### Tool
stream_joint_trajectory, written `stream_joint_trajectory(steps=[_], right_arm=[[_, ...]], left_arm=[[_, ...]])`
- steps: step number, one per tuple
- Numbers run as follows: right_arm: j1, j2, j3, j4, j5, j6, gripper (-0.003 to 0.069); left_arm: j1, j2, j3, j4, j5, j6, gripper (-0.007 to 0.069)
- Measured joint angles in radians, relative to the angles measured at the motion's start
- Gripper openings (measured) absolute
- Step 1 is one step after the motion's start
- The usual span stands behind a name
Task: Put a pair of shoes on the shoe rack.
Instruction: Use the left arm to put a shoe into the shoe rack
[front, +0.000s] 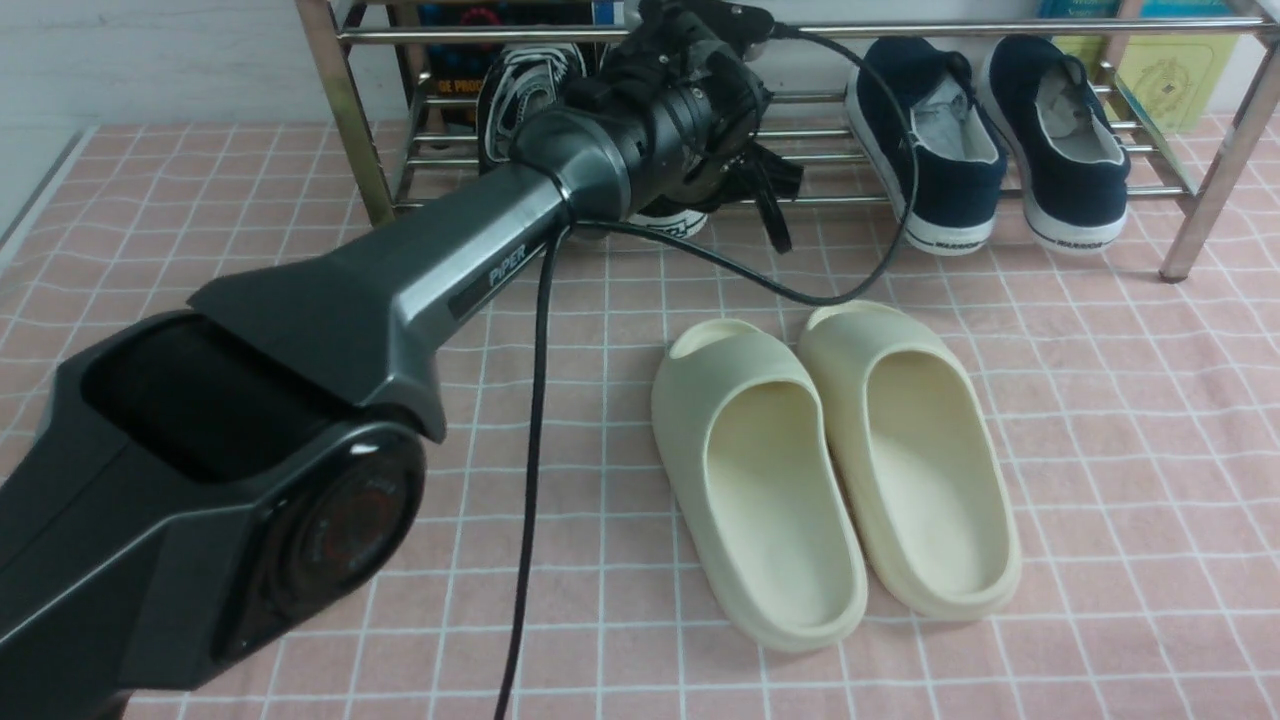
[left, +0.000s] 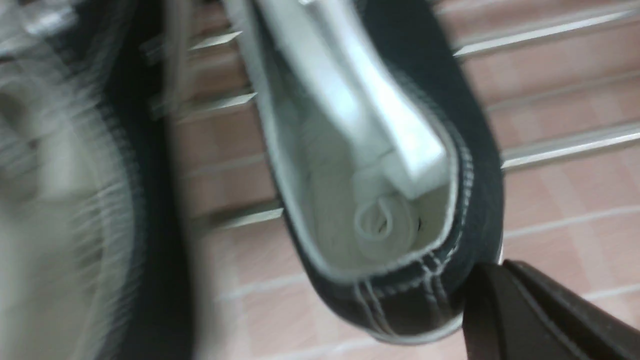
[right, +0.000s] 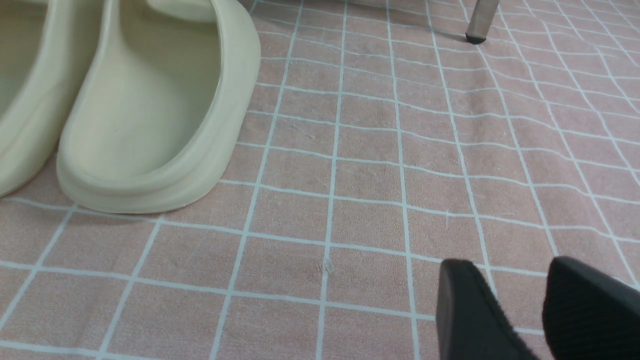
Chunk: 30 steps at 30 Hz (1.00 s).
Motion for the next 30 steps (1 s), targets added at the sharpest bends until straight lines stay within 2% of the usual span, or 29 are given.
stream_joint_trajectory(steps=[8, 12, 18, 20, 25, 30], right_arm=[[0.0, 0.0, 0.0, 0.0, 0.0, 0.0, 0.0243], [0.0, 0.0, 0.0, 0.0, 0.0, 0.0, 0.0243], [0.0, 0.0, 0.0, 0.0, 0.0, 0.0, 0.0243], [0.0, 0.0, 0.0, 0.0, 0.0, 0.0, 0.0243], [0.0, 0.0, 0.0, 0.0, 0.0, 0.0, 0.0243], [0.0, 0.0, 0.0, 0.0, 0.0, 0.0, 0.0243]], left_arm=[[0.011, -0.085, 0.0, 0.041, 0.053, 0.001, 0.0019], [-0.001, -0.168, 0.0, 0.026, 0.114, 0.087, 0.002], [0.026, -0.204, 0.0, 0.009, 0.311, 0.208, 0.002], [0.057, -0.191, 0.013, -0.033, 0.385, 0.262, 0.002], [0.134, -0.178, 0.137, -0.152, 0.406, 0.32, 0.002], [0.186, -0.173, 0.254, -0.168, 0.323, 0.292, 0.002]])
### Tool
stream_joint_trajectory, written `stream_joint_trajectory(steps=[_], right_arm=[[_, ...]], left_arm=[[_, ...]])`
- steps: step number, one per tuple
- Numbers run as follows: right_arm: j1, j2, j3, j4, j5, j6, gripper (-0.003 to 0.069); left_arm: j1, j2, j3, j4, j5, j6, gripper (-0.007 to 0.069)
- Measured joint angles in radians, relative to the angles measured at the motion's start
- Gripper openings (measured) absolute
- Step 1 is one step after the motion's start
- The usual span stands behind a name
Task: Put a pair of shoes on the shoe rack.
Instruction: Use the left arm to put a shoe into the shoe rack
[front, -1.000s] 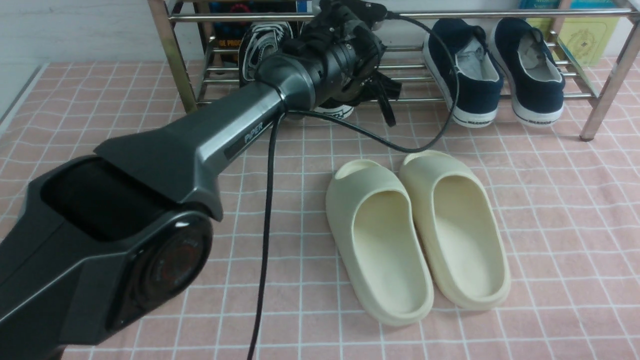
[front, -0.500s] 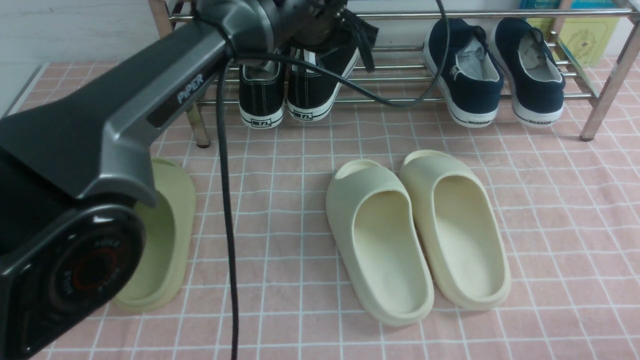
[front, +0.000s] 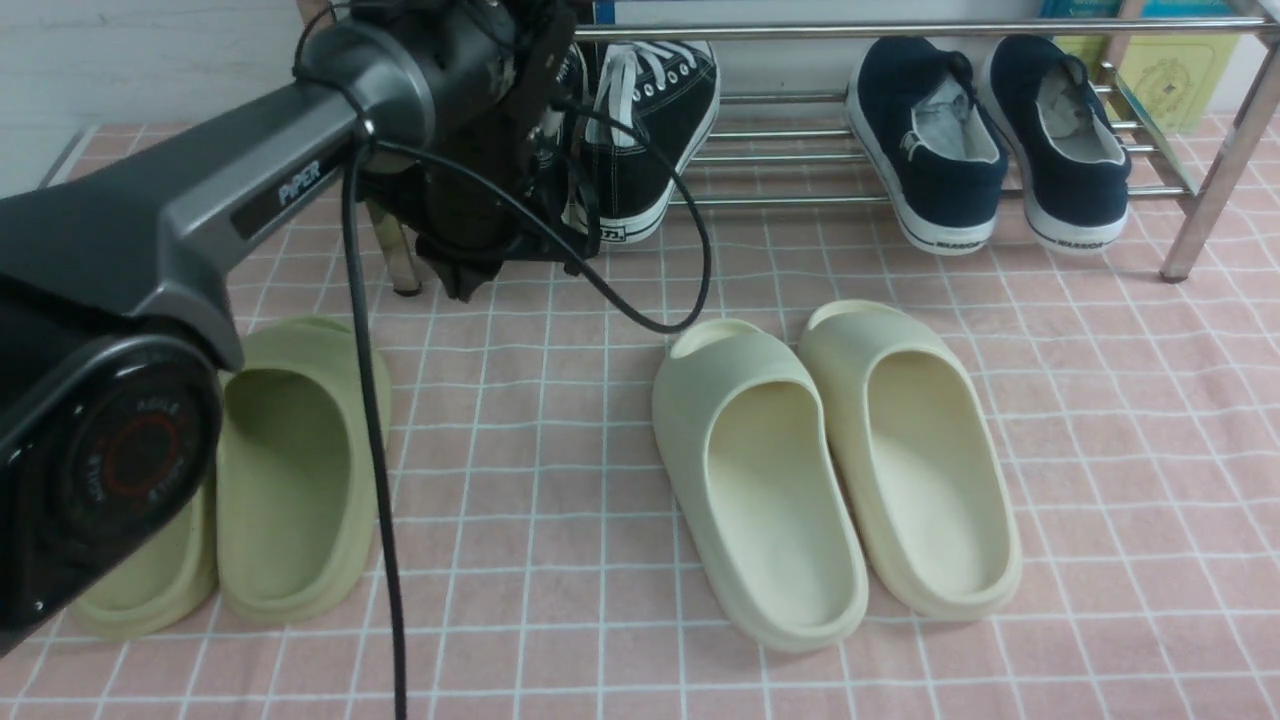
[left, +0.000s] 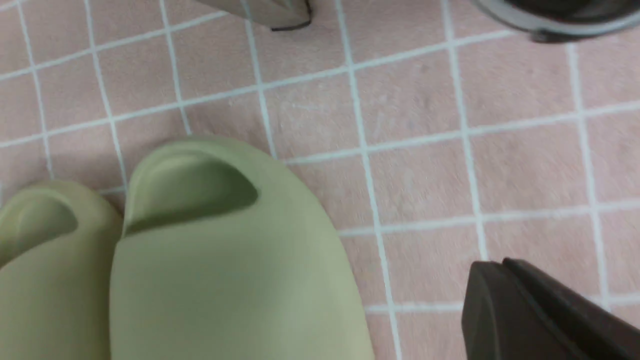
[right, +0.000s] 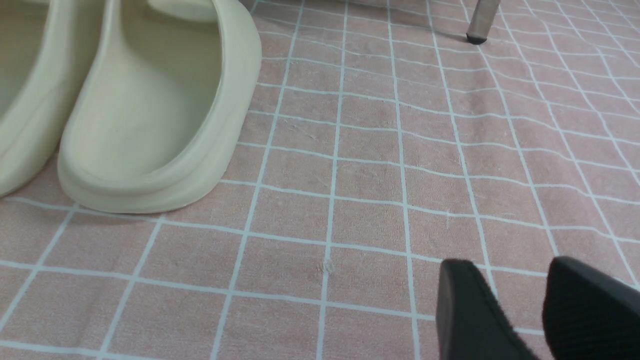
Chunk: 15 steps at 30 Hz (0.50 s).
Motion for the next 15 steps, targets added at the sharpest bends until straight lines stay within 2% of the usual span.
stream_joint_trajectory(steps=[3, 8, 15], right_arm=[[0.0, 0.0, 0.0, 0.0, 0.0, 0.0, 0.0243], [0.0, 0.0, 0.0, 0.0, 0.0, 0.0, 0.0243], [0.0, 0.0, 0.0, 0.0, 0.0, 0.0, 0.0243]], left_arm=[[0.004, 0.0, 0.013, 0.007, -0.069, -0.003, 0.002], [0.004, 0.0, 0.015, 0.016, -0.287, -0.041, 0.0022], [-0.015, 0.0, 0.024, -0.001, -0.332, -0.104, 0.0022]])
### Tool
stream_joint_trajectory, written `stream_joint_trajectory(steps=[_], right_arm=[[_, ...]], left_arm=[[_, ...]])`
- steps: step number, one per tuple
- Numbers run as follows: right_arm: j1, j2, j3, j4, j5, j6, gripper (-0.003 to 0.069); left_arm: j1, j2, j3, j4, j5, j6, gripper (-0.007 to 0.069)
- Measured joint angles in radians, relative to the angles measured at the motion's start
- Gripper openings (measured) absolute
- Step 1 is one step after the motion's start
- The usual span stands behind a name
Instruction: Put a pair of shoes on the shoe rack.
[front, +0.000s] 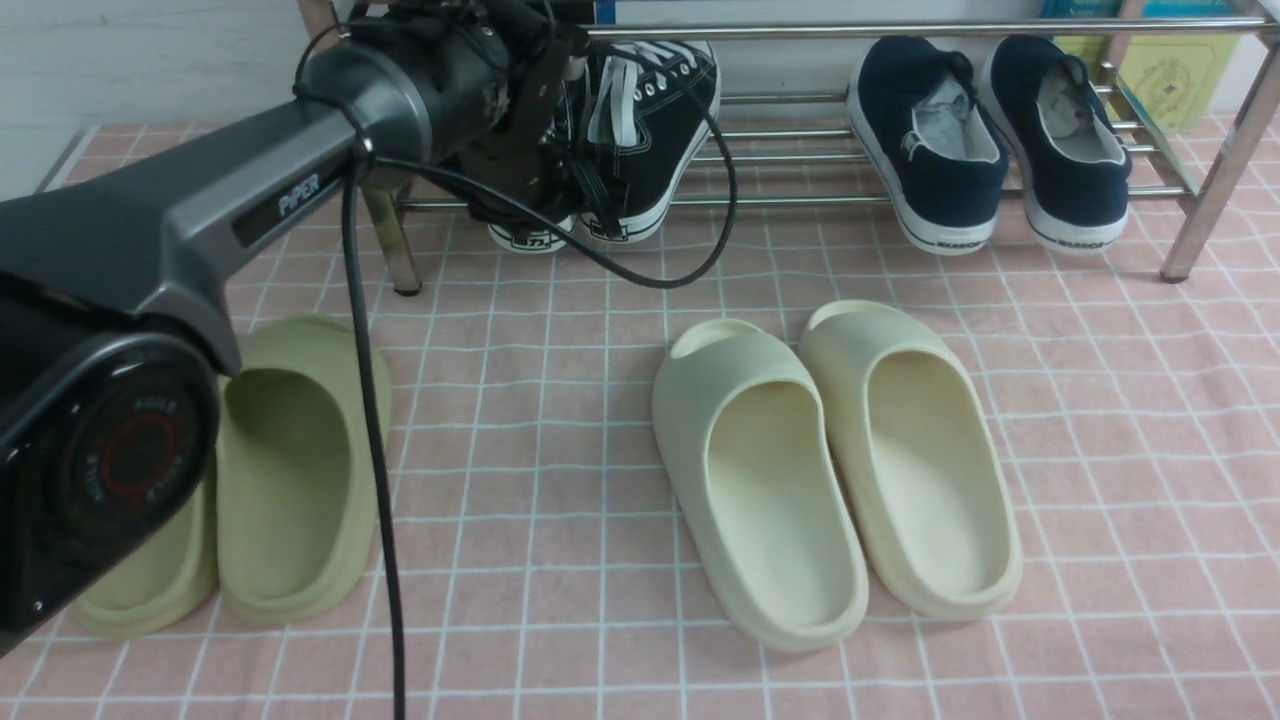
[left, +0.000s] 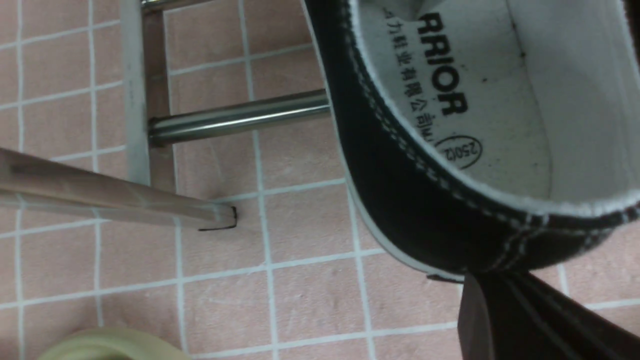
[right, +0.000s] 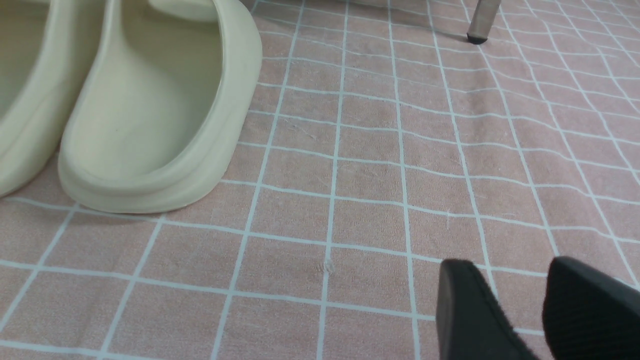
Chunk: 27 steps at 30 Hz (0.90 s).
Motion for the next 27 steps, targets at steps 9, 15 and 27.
stream_joint_trajectory(steps=[9, 15, 27], right_arm=[[0.0, 0.0, 0.0, 0.0, 0.0, 0.0, 0.0243], [0.0, 0.0, 0.0, 0.0, 0.0, 0.0, 0.0243], [0.0, 0.0, 0.0, 0.0, 0.0, 0.0, 0.0243]], left_arm=[[-0.043, -0.038, -0.002, -0.008, -0.028, 0.0, 0.0022], [-0.042, -0.131, -0.002, 0.049, 0.056, 0.0, 0.0022], [-0.042, -0.556, 0.003, -0.14, 0.217, 0.298, 0.0031]])
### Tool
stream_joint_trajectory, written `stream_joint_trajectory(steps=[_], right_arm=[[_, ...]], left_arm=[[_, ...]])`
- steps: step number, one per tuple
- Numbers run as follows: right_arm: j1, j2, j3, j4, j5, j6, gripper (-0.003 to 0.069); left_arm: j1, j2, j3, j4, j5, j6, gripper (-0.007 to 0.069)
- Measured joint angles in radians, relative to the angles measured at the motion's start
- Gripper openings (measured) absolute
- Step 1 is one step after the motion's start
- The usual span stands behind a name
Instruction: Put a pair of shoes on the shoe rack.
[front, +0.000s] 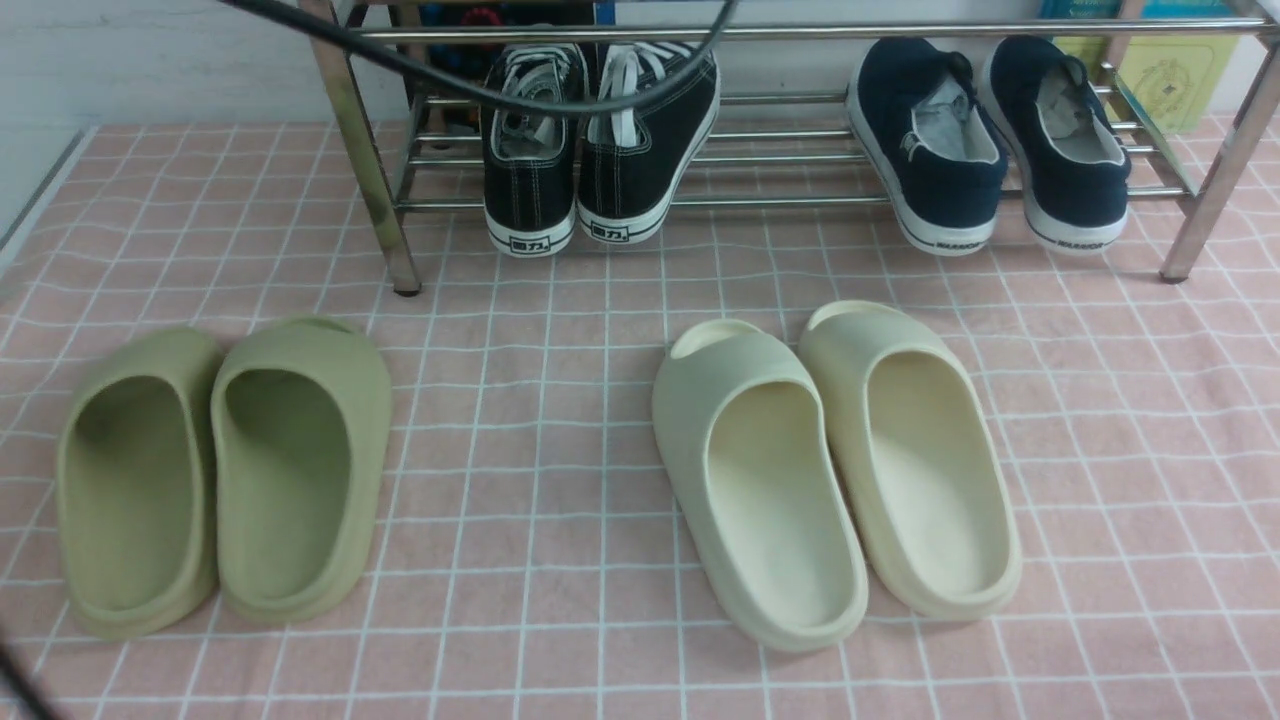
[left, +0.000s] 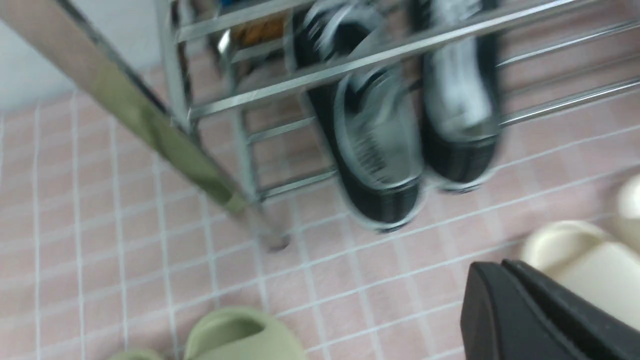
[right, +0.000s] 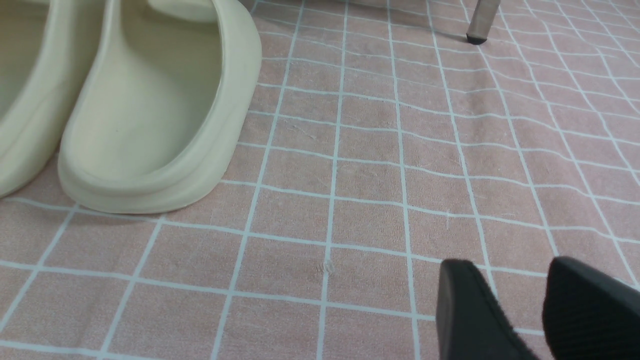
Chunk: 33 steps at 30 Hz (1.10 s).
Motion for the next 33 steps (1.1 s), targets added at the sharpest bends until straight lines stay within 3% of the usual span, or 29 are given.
stream_joint_trajectory(steps=[2, 4, 7, 10, 14, 16, 17, 25, 33], right_arm=[[0.0, 0.0, 0.0, 0.0, 0.0, 0.0, 0.0243], [0.0, 0.0, 0.0, 0.0, 0.0, 0.0, 0.0243], [0.0, 0.0, 0.0, 0.0, 0.0, 0.0, 0.0243], [0.0, 0.0, 0.0, 0.0, 0.0, 0.0, 0.0243], [0.0, 0.0, 0.0, 0.0, 0.0, 0.0, 0.0243], [0.0, 0.0, 0.0, 0.0, 0.0, 0.0, 0.0243], [0.0, 0.0, 0.0, 0.0, 0.0, 0.0, 0.0243], [0.0, 0.0, 0.0, 0.0, 0.0, 0.0, 0.0243], [0.0, 0.0, 0.0, 0.001, 0.0, 0.0, 0.0243]], left_arm=[[0.0, -0.159, 0.058, -0.13, -0.012, 0.135, 0.0034], [0.0, -0.226, 0.09, -0.168, -0.024, 0.182, 0.0034], [0.0, -0.482, 0.344, -0.311, -0.173, 0.291, 0.0034], [0.0, -0.647, 0.549, -0.35, -0.312, 0.312, 0.0034], [0.0, -0.898, 0.992, -0.365, -0.612, 0.31, 0.0034], [0.0, -0.941, 1.074, -0.375, -0.657, 0.303, 0.0034], [0.0, -1.015, 1.209, -0.399, -0.714, 0.289, 0.0034], [0.0, -1.124, 1.467, -0.516, -0.767, 0.27, 0.0038], [0.0, -1.107, 1.585, -0.527, -0.776, 0.27, 0.0044]])
